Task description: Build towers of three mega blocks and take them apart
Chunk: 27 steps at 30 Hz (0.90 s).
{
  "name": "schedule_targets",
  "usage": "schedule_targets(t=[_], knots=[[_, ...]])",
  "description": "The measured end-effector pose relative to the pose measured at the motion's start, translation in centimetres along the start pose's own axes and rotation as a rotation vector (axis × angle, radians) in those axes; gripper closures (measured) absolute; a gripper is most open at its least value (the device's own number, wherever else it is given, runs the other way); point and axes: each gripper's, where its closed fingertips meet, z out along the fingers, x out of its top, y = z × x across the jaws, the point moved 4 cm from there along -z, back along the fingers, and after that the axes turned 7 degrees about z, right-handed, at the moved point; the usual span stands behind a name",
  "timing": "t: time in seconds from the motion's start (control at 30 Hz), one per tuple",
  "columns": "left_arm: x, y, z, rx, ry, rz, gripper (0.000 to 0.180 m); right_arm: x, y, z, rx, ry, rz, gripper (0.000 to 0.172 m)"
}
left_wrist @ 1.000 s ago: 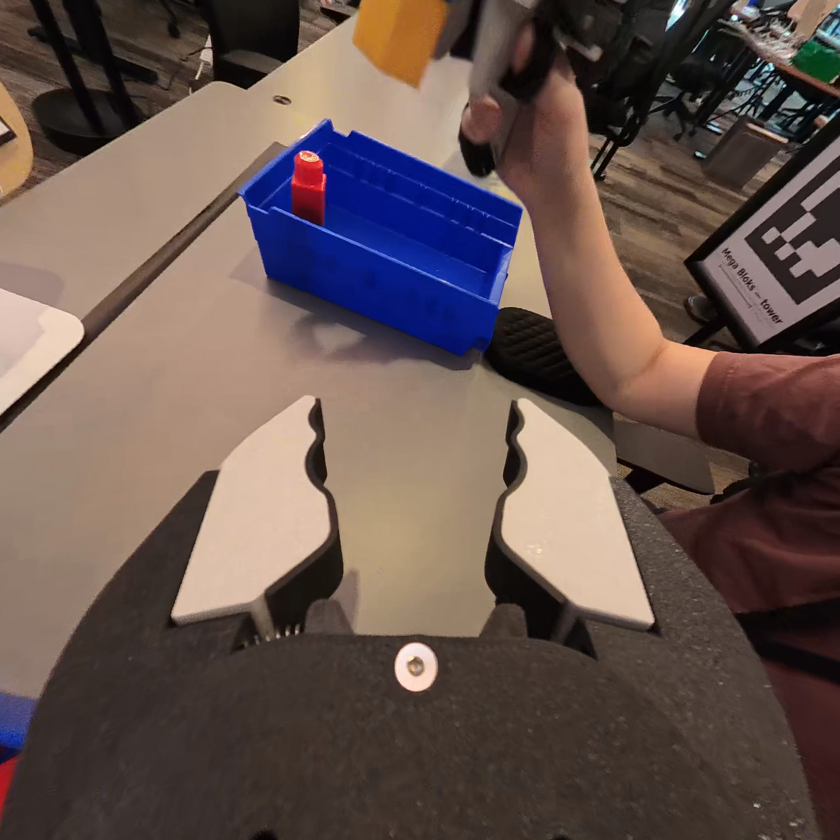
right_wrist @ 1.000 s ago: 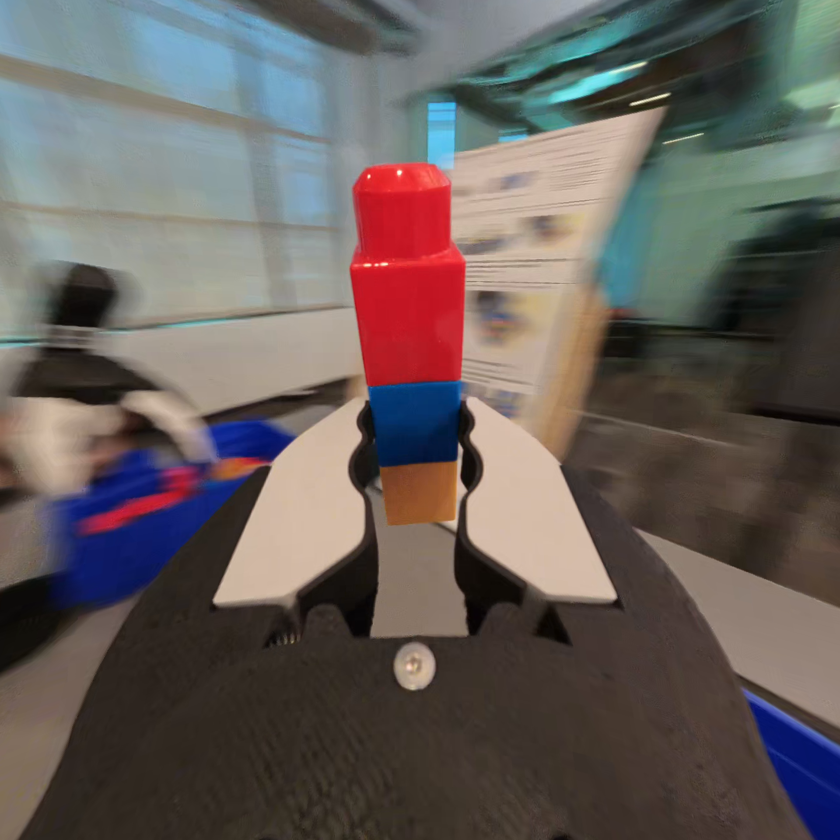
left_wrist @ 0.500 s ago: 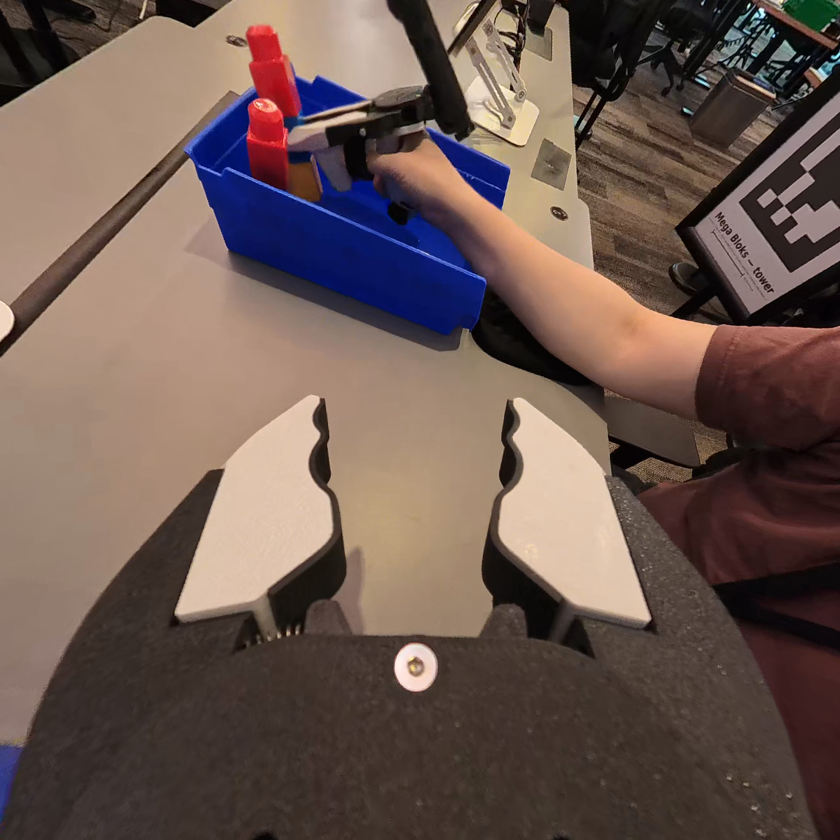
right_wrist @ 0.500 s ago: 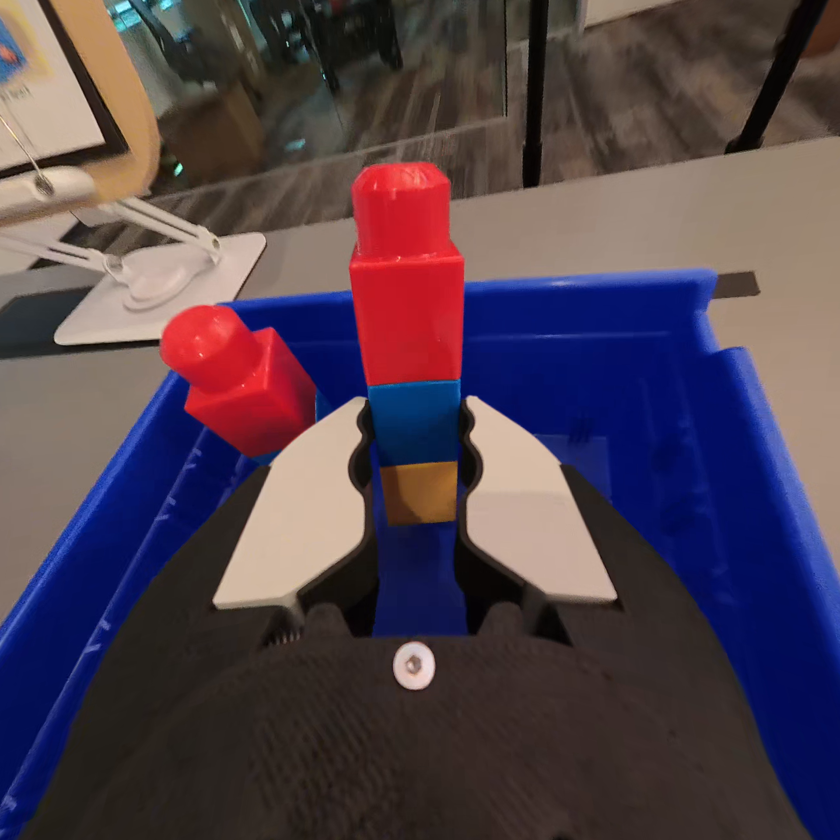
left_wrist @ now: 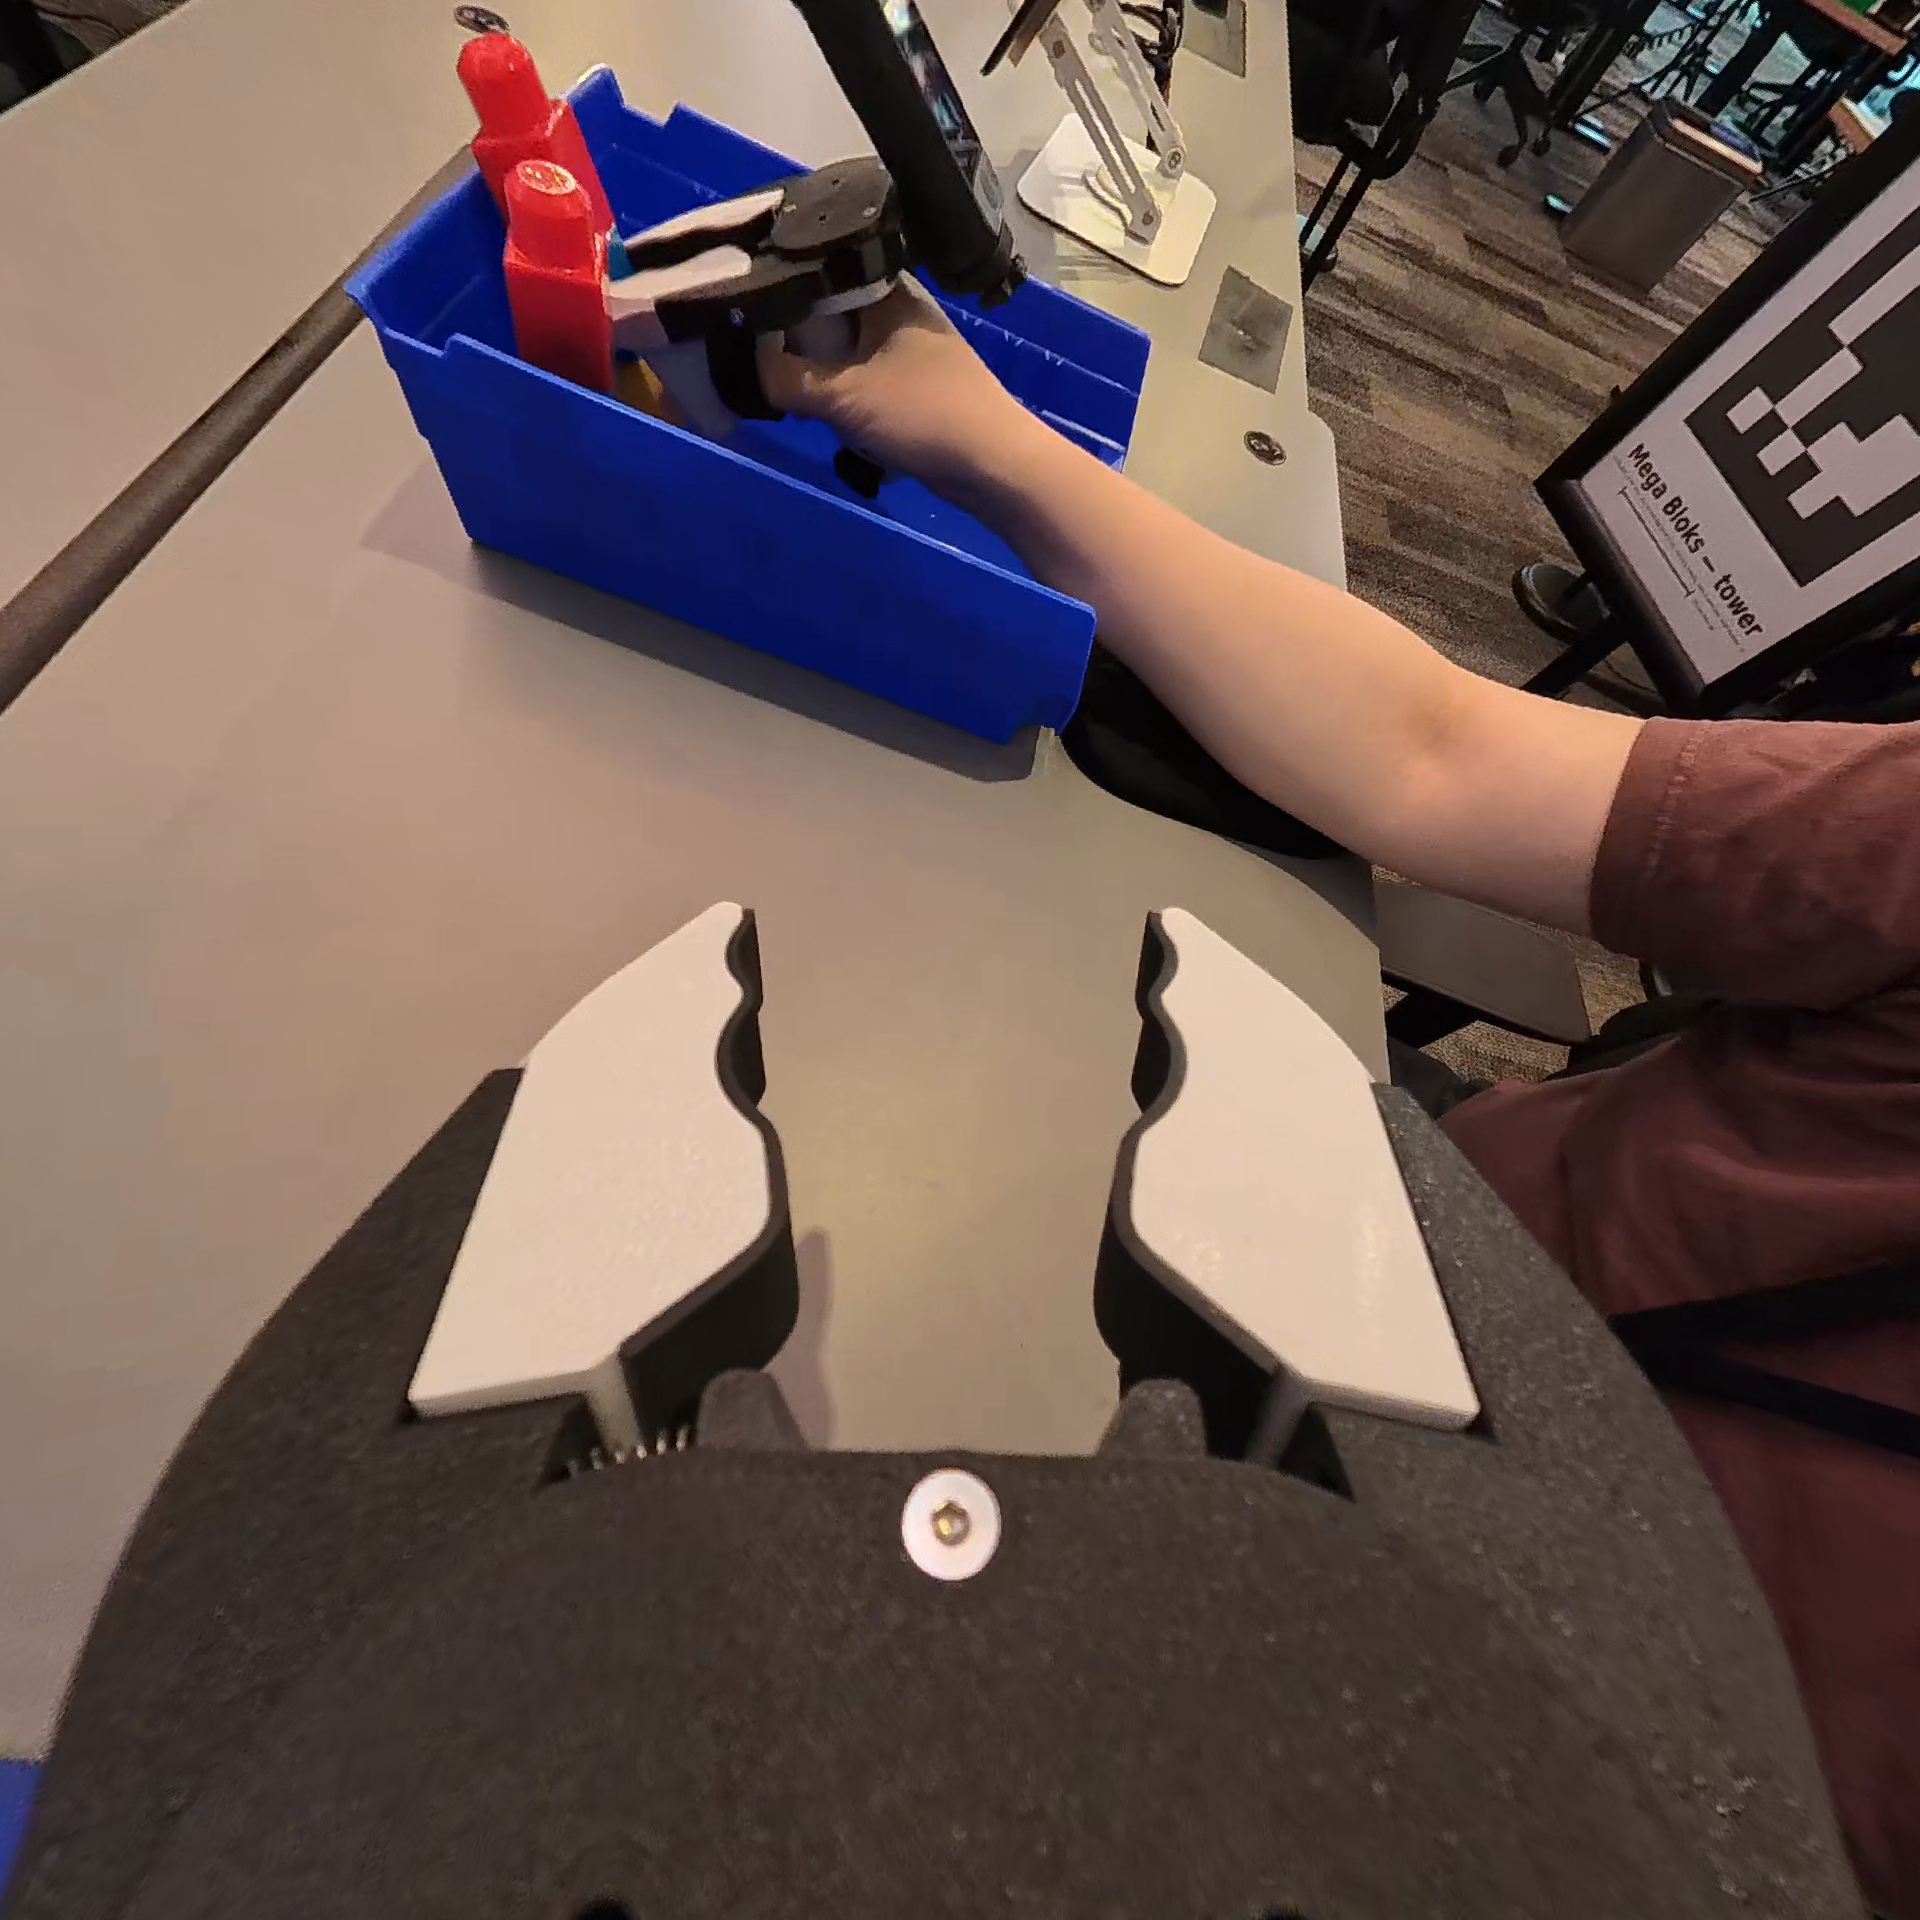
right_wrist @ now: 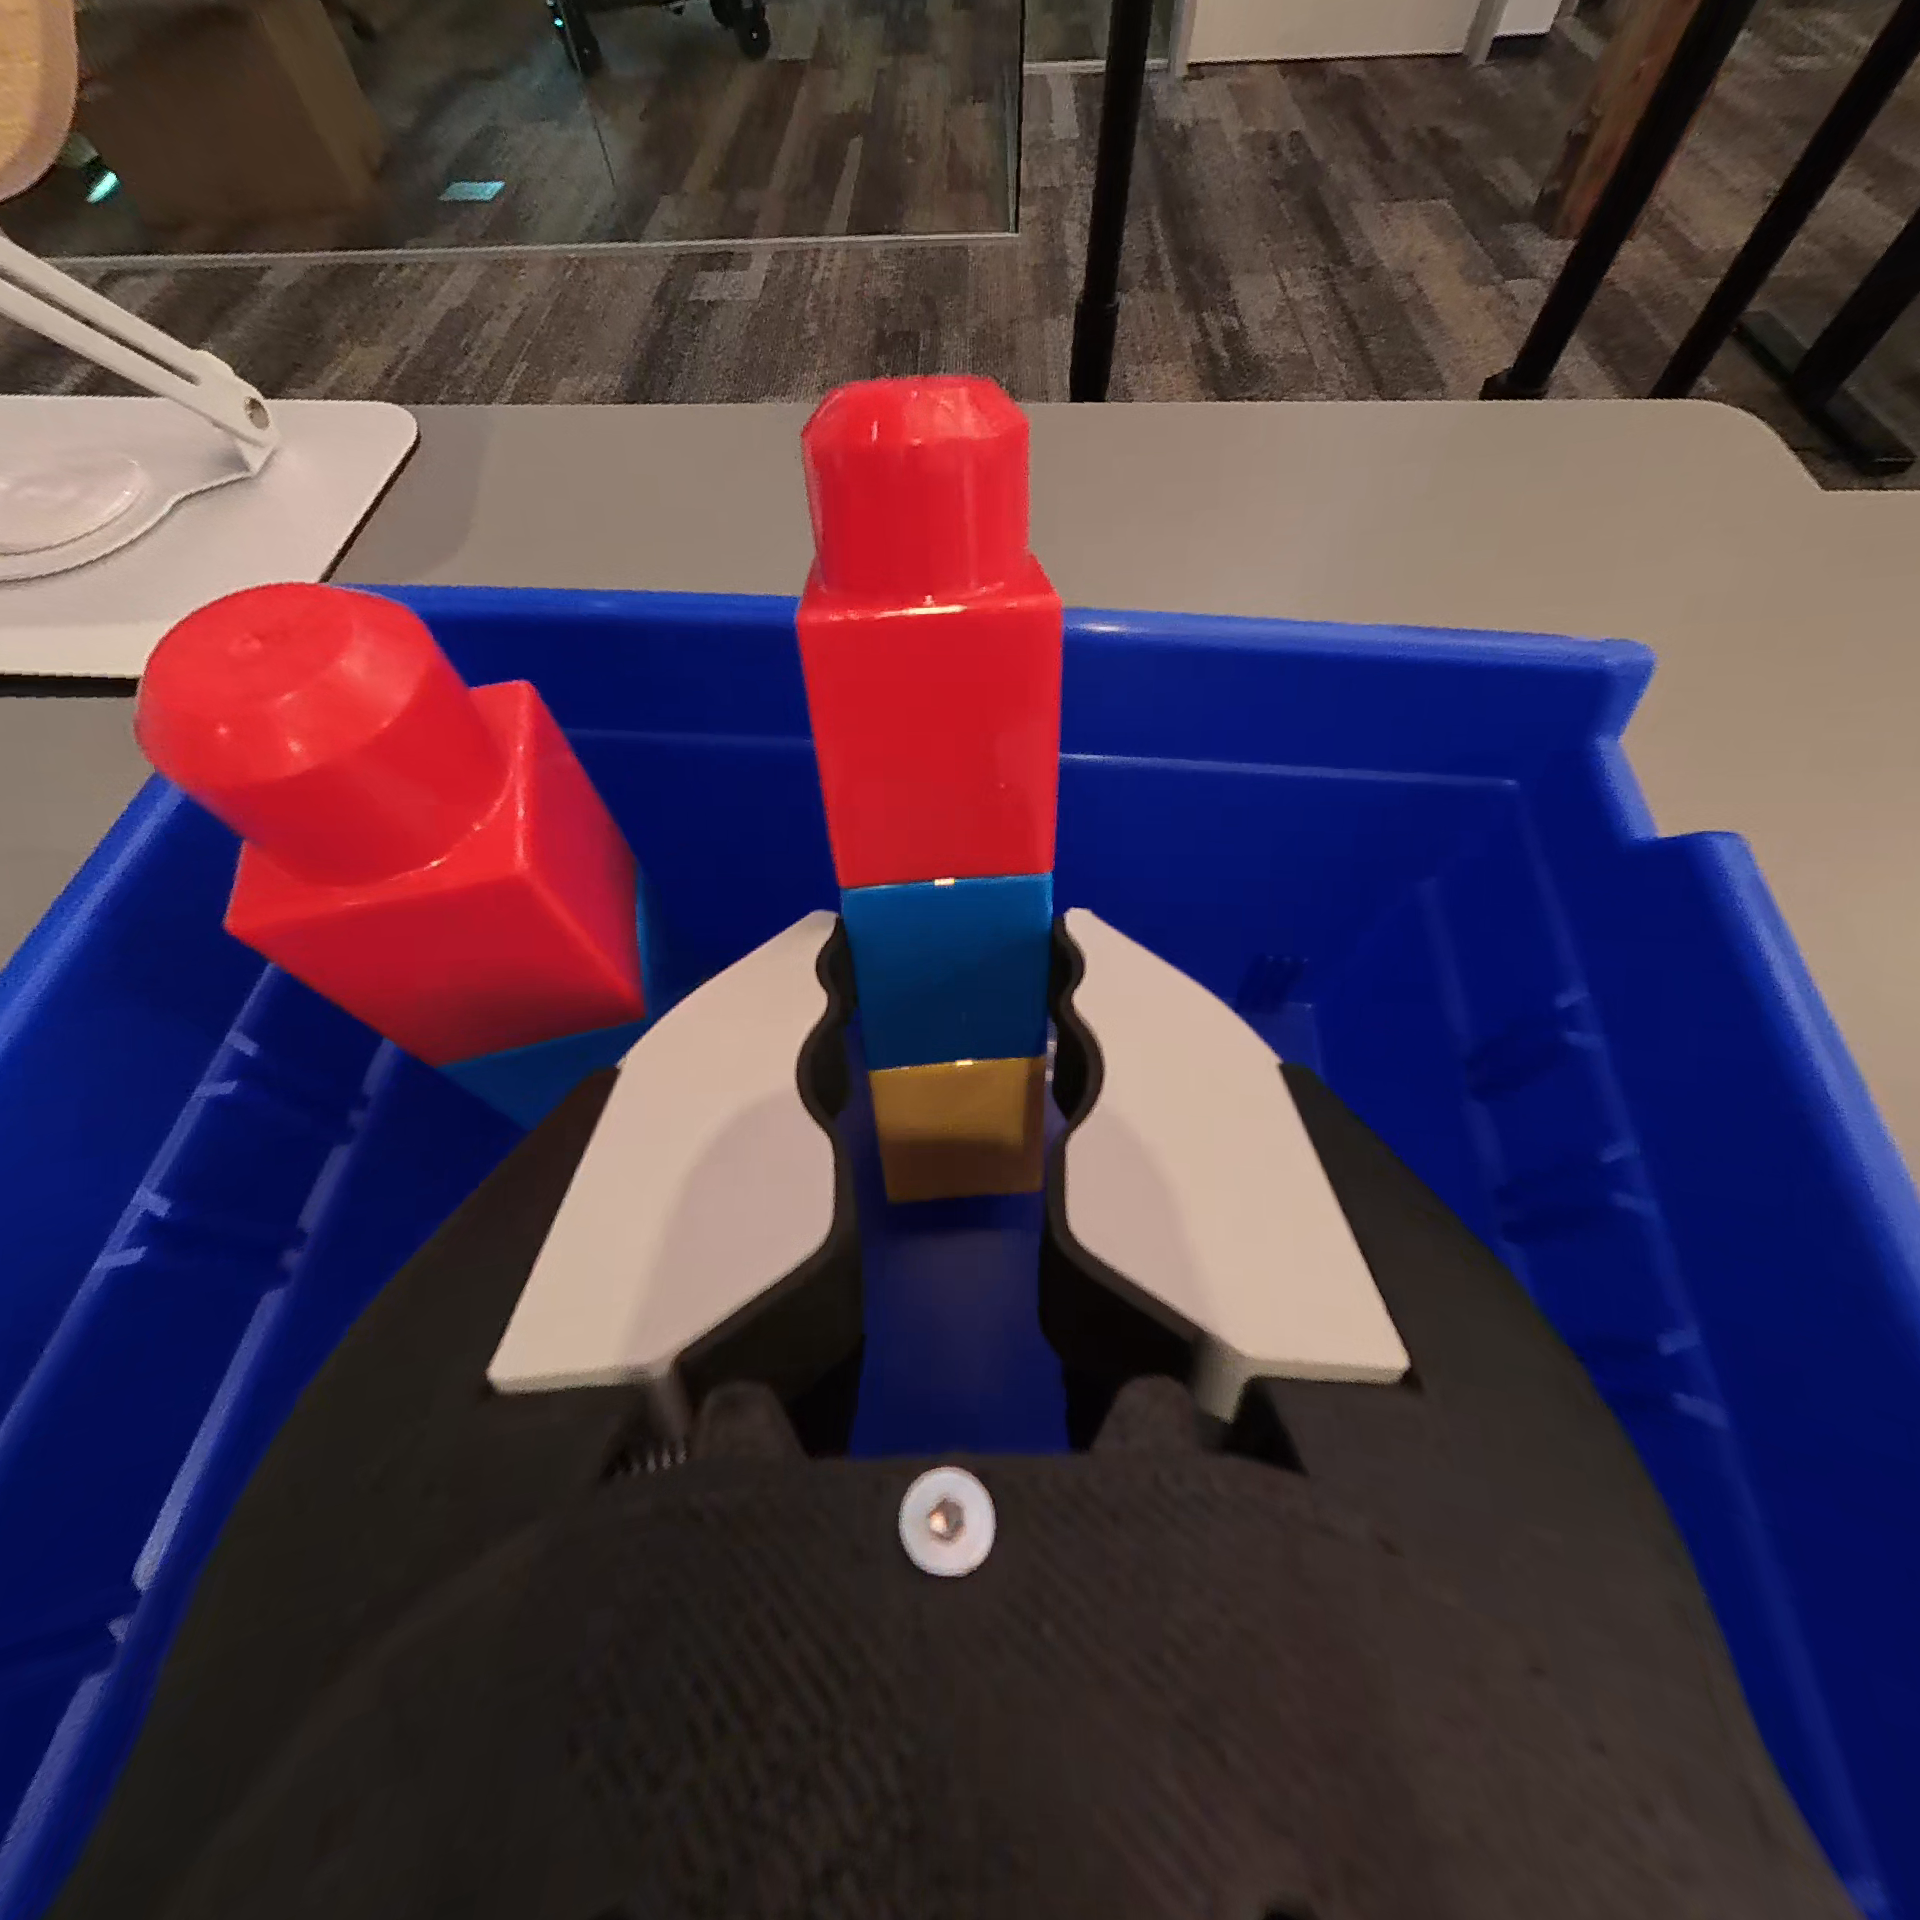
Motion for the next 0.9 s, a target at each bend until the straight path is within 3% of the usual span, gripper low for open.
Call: schedule_targets(t=[0.27, 0.8, 0.9], knots=[[-0.2, 0.2, 0.5, -0.009, -0.02, 0.004, 0.112, -0.1, 2.6, -0.3, -0.11, 0.006, 0.034, 0.135], [-0.7, 0.3, 1.0, -0.02, -0.06, -0.01, 0.112, -1.6, 3.1, -1.0, -0.091, -0.111, 0.058, 0.134], [-0.6, 0.0, -0.5, 0.009, -0.053, -0.01, 0.105, -1.2, 3.5, -1.2, -0.118, -0.104, 0.065, 0.107]])
